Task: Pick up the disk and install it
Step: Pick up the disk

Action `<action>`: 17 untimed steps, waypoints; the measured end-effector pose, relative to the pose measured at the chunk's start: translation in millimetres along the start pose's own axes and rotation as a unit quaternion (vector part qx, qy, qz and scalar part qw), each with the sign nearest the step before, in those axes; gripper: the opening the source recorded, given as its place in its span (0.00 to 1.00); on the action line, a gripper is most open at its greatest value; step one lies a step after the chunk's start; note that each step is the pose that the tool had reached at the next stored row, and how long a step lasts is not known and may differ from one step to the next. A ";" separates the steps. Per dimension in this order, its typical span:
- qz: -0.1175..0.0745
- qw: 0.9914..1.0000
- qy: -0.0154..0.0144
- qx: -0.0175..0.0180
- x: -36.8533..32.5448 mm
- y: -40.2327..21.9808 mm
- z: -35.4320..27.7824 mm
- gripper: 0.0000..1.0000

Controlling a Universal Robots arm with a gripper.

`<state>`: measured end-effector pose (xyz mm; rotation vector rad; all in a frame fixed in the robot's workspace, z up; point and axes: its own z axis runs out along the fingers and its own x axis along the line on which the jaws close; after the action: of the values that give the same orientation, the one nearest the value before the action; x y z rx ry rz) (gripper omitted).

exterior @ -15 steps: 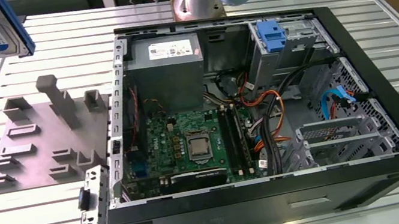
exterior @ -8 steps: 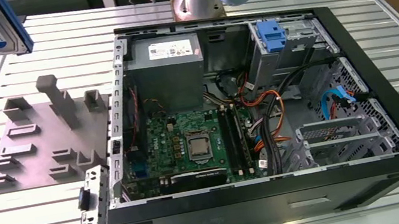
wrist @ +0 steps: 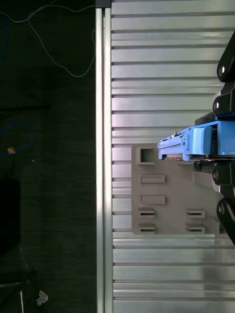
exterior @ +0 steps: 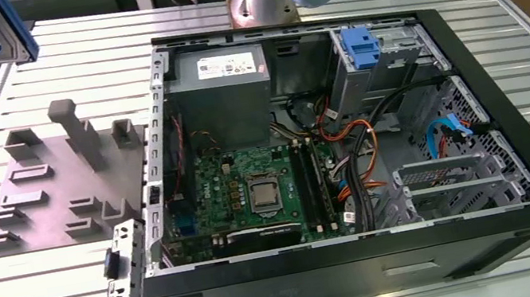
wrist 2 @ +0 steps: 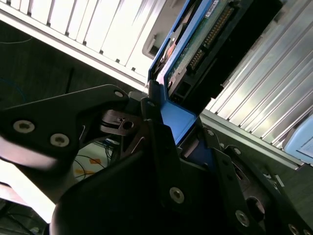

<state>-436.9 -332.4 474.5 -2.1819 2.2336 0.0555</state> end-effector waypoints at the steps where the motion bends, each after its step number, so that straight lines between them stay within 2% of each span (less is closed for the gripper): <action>1: 0.000 1.000 0.000 0.000 -0.1 0.0 -2.2 0.37; 5: 0.000 1.000 0.000 0.000 -0.3 0.1 -8.4 0.37; 8: 0.000 1.000 0.000 0.000 2.3 0.0 -8.8 0.37; 12: 0.000 1.000 0.000 0.000 9.4 -0.2 -9.0 0.37; 17: 0.000 1.000 0.000 0.000 11.1 -2.0 -9.1 0.37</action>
<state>-435.1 -343.9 483.1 -2.1824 2.2341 0.0545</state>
